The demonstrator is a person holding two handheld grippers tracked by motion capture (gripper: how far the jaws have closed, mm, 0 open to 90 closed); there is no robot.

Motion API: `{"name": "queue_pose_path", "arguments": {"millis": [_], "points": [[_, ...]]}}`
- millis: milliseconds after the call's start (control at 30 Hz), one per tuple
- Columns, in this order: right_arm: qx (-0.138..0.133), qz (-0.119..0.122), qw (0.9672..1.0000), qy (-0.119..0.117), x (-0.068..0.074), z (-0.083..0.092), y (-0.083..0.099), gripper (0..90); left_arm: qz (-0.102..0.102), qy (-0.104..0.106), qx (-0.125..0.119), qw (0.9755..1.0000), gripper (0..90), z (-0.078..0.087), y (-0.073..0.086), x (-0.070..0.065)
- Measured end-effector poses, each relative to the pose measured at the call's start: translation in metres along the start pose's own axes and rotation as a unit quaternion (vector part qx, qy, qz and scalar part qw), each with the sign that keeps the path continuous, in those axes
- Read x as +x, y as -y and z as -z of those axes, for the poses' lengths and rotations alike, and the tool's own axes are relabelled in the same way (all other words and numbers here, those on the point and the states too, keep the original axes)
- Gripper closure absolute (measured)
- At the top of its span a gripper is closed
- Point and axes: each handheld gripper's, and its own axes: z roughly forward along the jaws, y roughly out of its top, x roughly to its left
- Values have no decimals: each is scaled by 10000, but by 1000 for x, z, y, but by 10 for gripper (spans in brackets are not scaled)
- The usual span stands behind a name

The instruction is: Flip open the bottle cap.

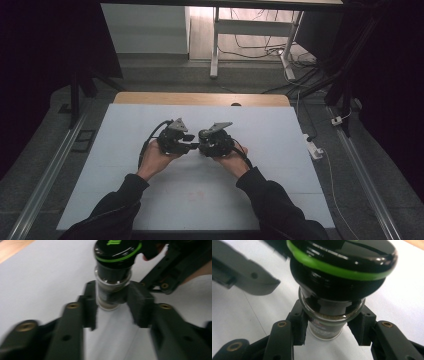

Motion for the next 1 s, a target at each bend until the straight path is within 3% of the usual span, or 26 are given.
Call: {"name": "queue_pose_path", "arguments": {"millis": [100,267,767,1000], "points": [[1,-1,10000,0,0,0,0,522,15,129,-16,9999,776,-2,-1,0],[4,-7,10000,1,0,0,0,522,11,189,20,9998,885,-6,-3,-1],[10,-23,10000,-4,0,0,0,523,90,314,-32,9995,888,1,-12,-6],[19,-16,10000,5,0,0,0,523,178,263,-109,9994,889,5,-16,-4]]}}
